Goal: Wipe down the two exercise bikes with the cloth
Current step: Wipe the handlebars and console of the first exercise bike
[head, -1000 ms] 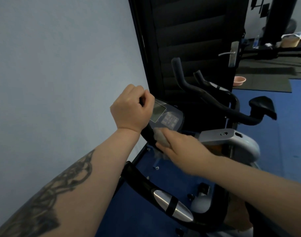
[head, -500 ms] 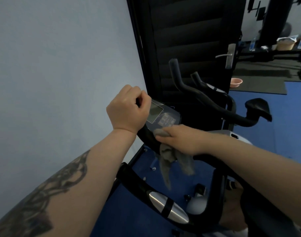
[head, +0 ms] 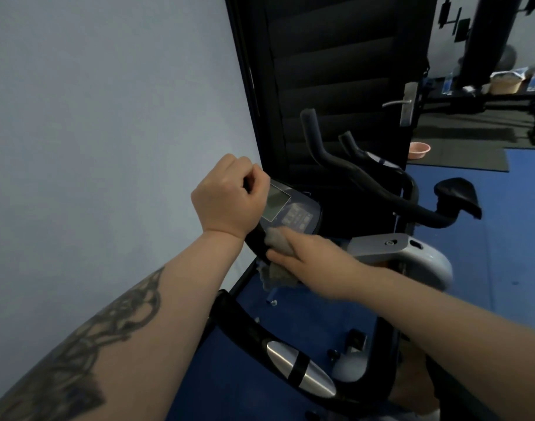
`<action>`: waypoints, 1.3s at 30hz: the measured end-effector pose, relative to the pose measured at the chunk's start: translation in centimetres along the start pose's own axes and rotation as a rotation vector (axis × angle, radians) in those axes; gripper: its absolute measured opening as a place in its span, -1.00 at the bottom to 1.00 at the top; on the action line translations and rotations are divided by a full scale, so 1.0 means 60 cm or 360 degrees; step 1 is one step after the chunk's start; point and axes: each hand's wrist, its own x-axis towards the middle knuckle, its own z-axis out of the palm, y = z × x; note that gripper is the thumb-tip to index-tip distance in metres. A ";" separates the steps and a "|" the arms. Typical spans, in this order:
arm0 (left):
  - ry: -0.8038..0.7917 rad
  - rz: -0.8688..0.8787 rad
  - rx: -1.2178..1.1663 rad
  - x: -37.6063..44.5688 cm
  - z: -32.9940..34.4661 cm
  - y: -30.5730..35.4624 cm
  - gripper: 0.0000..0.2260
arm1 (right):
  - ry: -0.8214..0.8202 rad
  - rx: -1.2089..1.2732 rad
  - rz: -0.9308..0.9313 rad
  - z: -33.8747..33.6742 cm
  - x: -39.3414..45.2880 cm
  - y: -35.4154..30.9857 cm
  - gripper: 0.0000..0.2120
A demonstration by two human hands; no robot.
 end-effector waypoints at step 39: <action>-0.0011 -0.0004 -0.0011 0.001 -0.002 0.001 -0.71 | 0.0140 -0.0468 0.0000 0.023 -0.011 -0.008 -0.59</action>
